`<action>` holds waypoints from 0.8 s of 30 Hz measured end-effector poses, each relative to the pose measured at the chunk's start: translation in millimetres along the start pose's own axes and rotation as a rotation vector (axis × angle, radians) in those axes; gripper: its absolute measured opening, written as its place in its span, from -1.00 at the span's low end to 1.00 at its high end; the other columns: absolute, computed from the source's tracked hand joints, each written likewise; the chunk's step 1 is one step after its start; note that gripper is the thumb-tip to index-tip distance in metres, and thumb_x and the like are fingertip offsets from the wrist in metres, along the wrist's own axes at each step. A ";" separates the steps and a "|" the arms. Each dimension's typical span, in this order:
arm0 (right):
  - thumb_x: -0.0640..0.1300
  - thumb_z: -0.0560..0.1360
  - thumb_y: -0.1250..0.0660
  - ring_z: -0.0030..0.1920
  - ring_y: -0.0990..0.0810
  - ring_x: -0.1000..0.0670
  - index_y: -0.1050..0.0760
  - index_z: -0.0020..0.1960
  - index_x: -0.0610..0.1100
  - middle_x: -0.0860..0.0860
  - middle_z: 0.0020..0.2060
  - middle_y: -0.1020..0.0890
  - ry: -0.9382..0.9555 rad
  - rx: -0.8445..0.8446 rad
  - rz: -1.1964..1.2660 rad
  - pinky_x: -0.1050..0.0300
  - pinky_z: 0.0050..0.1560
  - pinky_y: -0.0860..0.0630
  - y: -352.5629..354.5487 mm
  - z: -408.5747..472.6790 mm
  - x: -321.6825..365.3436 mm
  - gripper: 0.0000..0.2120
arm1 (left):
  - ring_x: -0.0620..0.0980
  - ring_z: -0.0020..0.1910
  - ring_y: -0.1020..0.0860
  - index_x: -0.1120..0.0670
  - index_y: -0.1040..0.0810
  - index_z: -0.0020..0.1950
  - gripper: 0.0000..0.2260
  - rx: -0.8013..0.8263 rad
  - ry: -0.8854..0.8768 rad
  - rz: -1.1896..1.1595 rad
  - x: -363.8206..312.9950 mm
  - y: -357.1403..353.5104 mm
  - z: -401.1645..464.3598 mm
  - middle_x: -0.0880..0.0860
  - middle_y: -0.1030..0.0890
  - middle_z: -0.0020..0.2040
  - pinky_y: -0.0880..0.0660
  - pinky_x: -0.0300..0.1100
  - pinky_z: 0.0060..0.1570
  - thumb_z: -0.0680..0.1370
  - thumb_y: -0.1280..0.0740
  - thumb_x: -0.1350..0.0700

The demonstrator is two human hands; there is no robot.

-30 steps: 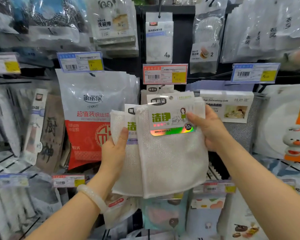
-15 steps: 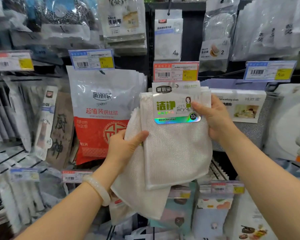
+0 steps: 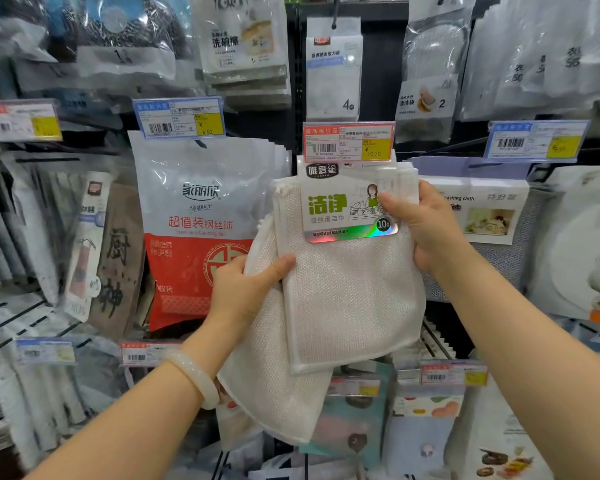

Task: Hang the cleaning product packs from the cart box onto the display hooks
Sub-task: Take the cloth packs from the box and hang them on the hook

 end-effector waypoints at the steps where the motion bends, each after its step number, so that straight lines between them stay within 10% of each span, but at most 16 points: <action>1: -0.30 0.47 -0.35 0.01 -0.68 -0.13 -0.46 0.18 -0.17 -0.13 0.05 -0.66 -0.003 0.000 0.003 -0.05 -0.02 -0.64 -0.3 -0.3 0.2 -0.71 | -0.03 -0.19 -0.63 0.05 -0.59 -0.18 -0.83 -0.005 0.000 0.015 0.1 0.7 0.4 -0.02 -0.66 -0.20 -0.54 -0.15 -0.22 0.35 -0.52 0.02; 24: -0.31 0.48 -0.34 -0.14 -0.70 -0.04 -0.45 0.20 -0.24 -0.13 -0.01 -0.66 -0.024 -0.005 0.015 0.11 -0.23 -0.64 -10.9 -13.5 8.6 -0.70 | 0.03 0.26 -0.48 -0.08 -0.26 0.49 -0.31 -0.131 -0.280 0.560 -21.2 2.6 -10.3 -0.03 -0.51 0.33 -0.35 -0.17 0.11 0.42 -0.45 -0.09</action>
Point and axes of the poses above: each hand's wrist, its own z-axis towards the middle knuckle, its own y-axis out of the back of the hand, x = y × z, the point moved 4 cm from there along z, towards the middle knuckle
